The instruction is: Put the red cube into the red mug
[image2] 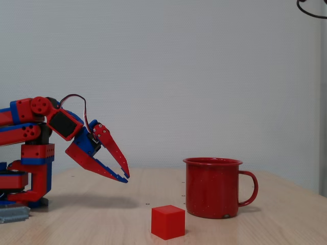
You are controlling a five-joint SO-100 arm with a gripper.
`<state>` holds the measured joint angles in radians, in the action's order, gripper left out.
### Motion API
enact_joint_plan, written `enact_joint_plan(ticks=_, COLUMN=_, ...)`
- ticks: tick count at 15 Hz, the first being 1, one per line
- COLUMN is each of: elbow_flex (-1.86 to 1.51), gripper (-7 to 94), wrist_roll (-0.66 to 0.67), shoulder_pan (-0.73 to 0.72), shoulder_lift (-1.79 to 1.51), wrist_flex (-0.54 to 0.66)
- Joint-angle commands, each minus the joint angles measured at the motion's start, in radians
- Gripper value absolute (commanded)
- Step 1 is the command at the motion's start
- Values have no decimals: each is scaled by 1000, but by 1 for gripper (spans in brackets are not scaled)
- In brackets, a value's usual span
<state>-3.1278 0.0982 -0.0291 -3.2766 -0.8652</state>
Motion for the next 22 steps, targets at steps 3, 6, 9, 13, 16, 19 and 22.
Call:
enact_joint_plan(ticks=3, elbow_flex=-61, gripper=0, wrist_roll=-11, shoulder_pan=-2, shoulder_lift=-55, wrist_flex=18)
enact_joint_plan(ticks=6, elbow_flex=55, gripper=0, wrist_roll=14, shoulder_pan=34, shoulder_lift=94, wrist_flex=-29)
enact_joint_plan(ticks=9, elbow_flex=341, gripper=0, wrist_roll=89, shoulder_pan=86, shoulder_lift=385, wrist_flex=-172)
enact_joint_plan(ticks=13, elbow_flex=712, gripper=0, wrist_roll=179, shoulder_pan=183, shoulder_lift=719, wrist_flex=-327)
enact_joint_plan(ticks=16, elbow_flex=1032, gripper=0, wrist_roll=310, shoulder_pan=244, shoulder_lift=985, wrist_flex=-469)
enact_joint_plan(ticks=19, elbow_flex=1289, gripper=0, wrist_roll=528, shoulder_pan=295, shoulder_lift=1215, wrist_flex=-543)
enact_joint_plan(ticks=22, elbow_flex=1493, gripper=0, wrist_roll=690, shoulder_pan=334, shoulder_lift=1417, wrist_flex=-595)
